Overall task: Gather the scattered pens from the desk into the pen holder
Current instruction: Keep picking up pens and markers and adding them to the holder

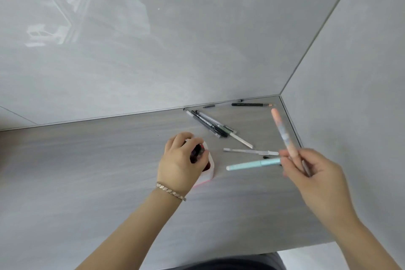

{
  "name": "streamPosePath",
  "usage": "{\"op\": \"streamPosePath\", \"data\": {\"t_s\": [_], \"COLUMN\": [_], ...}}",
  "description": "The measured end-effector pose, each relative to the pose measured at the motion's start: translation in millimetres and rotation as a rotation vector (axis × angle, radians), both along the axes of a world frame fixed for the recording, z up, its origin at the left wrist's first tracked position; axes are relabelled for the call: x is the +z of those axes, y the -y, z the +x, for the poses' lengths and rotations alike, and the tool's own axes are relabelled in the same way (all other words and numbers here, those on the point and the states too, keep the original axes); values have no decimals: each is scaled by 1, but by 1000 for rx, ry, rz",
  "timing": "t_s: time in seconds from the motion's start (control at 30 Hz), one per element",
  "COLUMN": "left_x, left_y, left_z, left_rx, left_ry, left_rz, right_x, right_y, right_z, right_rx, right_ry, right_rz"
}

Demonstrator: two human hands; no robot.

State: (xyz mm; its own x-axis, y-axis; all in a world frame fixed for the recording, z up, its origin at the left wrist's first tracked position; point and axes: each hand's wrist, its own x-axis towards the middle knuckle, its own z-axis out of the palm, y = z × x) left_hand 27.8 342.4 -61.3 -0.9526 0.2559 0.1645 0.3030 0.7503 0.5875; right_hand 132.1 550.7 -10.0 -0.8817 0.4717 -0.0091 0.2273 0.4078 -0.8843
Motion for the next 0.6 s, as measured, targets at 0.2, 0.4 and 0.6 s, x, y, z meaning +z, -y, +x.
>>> {"op": "streamPosePath", "data": {"t_s": [0.2, 0.4, 0.6], "left_x": [-6, -15, -15], "left_y": [12, 17, 18], "left_z": [1, 0, 0], "left_rx": [-101, -206, -179], "left_ry": [155, 87, 121], "left_rz": [231, 357, 353], "right_x": [7, -33, -47], "right_y": [47, 91, 88], "right_z": [-35, -63, -57], "right_rx": [192, 302, 289], "right_ry": [-100, 14, 145], "right_rz": [95, 154, 55]}}
